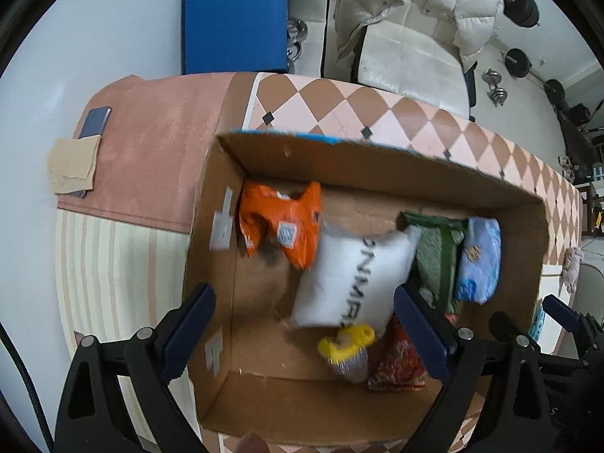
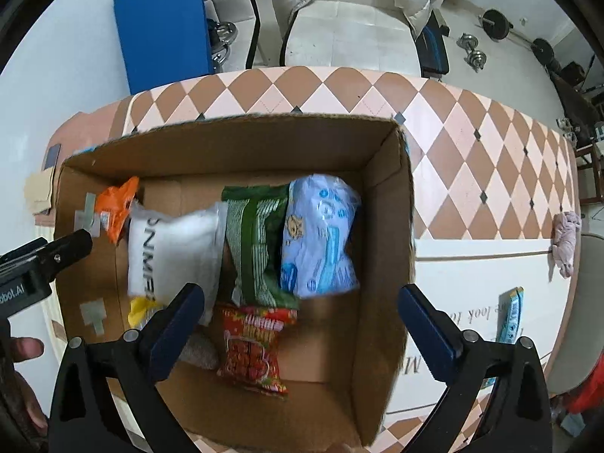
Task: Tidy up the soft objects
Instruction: 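Lift both open tools up away from the box, then grasp the blue stick pack with the left tool while the right tool grasps the lilac cloth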
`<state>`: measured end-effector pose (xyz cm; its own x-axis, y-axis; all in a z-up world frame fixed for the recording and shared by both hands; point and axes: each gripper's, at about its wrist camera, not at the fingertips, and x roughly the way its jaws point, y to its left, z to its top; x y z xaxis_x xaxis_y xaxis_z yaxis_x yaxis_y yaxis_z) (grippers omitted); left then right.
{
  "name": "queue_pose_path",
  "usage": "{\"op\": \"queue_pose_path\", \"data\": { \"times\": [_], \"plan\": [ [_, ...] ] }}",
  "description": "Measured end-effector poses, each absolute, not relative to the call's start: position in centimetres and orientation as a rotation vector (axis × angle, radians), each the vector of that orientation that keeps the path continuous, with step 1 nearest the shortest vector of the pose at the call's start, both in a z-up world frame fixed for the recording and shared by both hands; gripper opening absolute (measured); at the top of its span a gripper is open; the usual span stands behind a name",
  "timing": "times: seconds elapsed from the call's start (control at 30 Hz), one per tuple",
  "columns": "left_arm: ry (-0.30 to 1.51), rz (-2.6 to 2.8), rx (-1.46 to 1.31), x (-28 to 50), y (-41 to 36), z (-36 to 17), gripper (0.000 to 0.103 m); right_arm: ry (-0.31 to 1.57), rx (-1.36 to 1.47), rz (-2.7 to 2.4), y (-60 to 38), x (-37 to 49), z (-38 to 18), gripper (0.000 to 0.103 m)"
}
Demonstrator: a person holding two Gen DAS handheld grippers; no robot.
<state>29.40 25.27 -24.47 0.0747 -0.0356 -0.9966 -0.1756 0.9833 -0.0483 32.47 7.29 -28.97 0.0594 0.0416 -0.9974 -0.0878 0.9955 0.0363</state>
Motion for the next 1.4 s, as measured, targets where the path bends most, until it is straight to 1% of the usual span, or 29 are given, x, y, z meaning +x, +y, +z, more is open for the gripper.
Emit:
{"op": "queue_pose_path", "data": {
  "times": [0.3,0.33,0.4,0.6,0.9,1.07,1.17,1.23,1.4],
  "plan": [
    [1.367,0.127,-0.131,22.1,23.6,-20.8,0.097,1.425,-0.029,0.143,6.9,25.9,-25.4,0.103],
    [1.356,0.126,-0.129,21.4,23.5,-20.4,0.098,1.411,-0.032,0.146,6.7,25.0,-24.9,0.103],
    [1.336,0.123,-0.132,20.0,23.3,-19.6,0.102,1.395,-0.035,0.153,6.5,23.6,-24.1,0.103],
    [1.305,0.116,-0.133,16.9,22.1,-17.5,0.103,1.379,-0.005,0.207,5.7,19.5,-22.1,0.103],
    [1.267,0.111,-0.108,15.3,18.3,-14.5,0.103,1.329,0.060,0.254,2.8,17.6,-19.6,0.103],
    [1.228,0.096,-0.059,16.1,12.2,-12.4,0.103,1.307,0.172,0.233,-4.5,17.6,-18.0,0.103],
    [1.252,0.032,-0.068,17.3,6.7,-13.0,0.103,1.305,0.204,0.144,-11.6,17.4,-17.7,0.103],
    [1.309,-0.053,-0.084,18.3,2.3,-14.7,0.103,1.312,0.217,0.075,-16.1,17.5,-18.1,0.103],
    [1.493,-0.209,-0.068,20.6,-8.7,-22.2,0.102,1.377,0.261,-0.110,-28.7,18.1,-22.0,0.103]
  ]
}}
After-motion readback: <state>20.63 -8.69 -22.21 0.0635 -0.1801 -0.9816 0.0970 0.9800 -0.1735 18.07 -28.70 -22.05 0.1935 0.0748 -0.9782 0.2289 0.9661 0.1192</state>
